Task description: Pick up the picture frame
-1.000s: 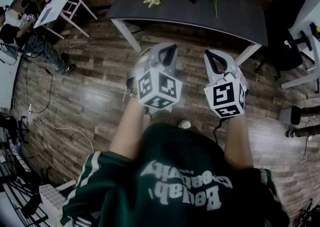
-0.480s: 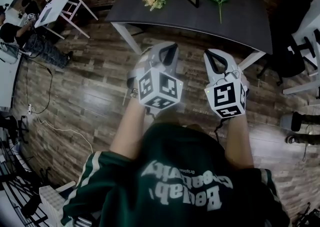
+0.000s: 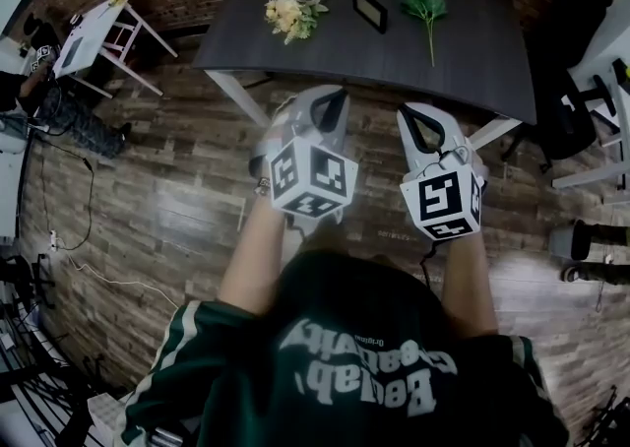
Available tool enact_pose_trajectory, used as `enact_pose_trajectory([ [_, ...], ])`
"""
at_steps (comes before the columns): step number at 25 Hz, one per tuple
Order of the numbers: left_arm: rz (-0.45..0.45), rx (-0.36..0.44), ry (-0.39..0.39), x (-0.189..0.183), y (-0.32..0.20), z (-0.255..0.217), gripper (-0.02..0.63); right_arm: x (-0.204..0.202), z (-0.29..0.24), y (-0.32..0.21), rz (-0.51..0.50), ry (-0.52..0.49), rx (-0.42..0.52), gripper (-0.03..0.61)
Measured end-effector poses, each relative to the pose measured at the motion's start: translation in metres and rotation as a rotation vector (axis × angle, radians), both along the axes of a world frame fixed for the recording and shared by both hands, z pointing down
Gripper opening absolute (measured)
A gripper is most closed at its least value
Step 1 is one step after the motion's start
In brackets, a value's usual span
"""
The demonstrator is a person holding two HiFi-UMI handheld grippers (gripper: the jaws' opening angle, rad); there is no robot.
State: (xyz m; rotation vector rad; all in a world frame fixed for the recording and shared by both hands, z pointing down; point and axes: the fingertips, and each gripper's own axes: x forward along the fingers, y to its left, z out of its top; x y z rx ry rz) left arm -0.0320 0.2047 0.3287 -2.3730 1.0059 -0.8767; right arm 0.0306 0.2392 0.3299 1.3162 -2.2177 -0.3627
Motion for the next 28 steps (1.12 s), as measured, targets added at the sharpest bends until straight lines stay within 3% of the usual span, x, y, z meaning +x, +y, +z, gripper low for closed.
enact_pose_trajectory([
  [28, 0.093, -0.039, -0.002, 0.010, -0.197, -0.010, 0.003, -0.002, -0.012, -0.192, 0.074, -0.039, -0.060, 0.006],
])
